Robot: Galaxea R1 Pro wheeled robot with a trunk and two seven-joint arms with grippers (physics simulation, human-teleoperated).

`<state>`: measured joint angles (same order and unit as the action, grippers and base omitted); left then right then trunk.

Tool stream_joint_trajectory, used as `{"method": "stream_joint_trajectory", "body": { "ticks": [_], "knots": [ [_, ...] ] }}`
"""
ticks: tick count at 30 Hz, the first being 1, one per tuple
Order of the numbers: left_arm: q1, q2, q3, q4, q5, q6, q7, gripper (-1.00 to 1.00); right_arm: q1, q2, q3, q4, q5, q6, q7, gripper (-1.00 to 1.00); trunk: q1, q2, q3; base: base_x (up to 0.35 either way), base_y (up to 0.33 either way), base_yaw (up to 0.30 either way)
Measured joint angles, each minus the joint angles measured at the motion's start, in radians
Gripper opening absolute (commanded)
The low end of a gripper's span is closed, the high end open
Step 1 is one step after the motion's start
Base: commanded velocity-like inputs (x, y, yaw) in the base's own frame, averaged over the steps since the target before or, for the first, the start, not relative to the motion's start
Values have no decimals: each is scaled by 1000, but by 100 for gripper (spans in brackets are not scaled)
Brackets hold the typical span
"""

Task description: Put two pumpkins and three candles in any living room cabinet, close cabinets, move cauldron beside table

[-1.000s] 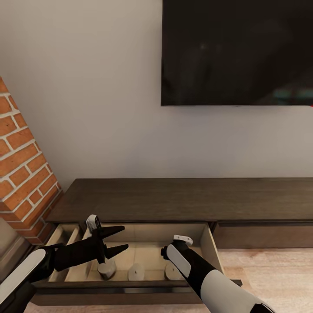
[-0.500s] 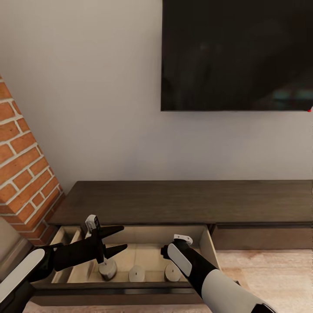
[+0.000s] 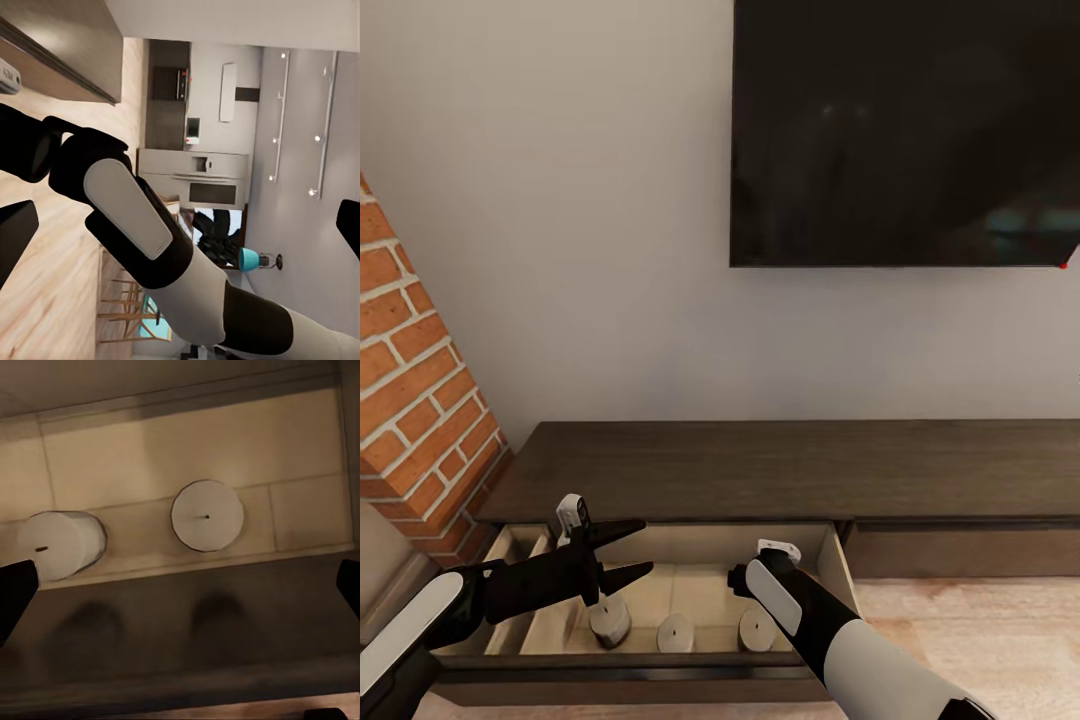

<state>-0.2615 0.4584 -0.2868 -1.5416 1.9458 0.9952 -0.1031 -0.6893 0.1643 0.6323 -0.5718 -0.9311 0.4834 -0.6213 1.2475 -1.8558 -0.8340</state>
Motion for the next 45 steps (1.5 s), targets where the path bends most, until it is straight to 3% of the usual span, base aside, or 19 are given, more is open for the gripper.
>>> {"method": "stream_joint_trajectory", "body": {
  "ticks": [7, 14, 20, 24, 27, 45],
  "knots": [
    [0, 1, 1, 0, 0, 0, 0, 100, 0, 0, -3, -6, -2, 11, 13, 100, -27, 49, 22, 0, 0, 0],
    [0, 1, 1, 1, 0, 0, 0, 100, 0, -1, -6, -76, -12, 118, 34, 100, -54, 98, 44, 0, 0, 0],
    [0, 2, 2, 1, 0, 0, 0, 100, 0, -1, -5, -83, -73, 192, 195, 100, -77, 140, 63, 0, 0, 0],
    [0, 2, 2, 1, 0, 0, 0, 100, 0, -3, -6, -82, -83, 223, 308, 100, -92, 168, 75, 0, 0, 0],
    [0, 2, 2, 1, 0, 0, 0, 100, 0, -4, -7, -82, -84, 230, 347, 100, -104, 189, 85, -7, 0, 0],
    [0, 2, 0, 1, 0, 0, 0, 100, 0, -6, -10, -80, -87, 234, 406, 100, -173, 315, 141, -78, 13, 0]
  ]
}}
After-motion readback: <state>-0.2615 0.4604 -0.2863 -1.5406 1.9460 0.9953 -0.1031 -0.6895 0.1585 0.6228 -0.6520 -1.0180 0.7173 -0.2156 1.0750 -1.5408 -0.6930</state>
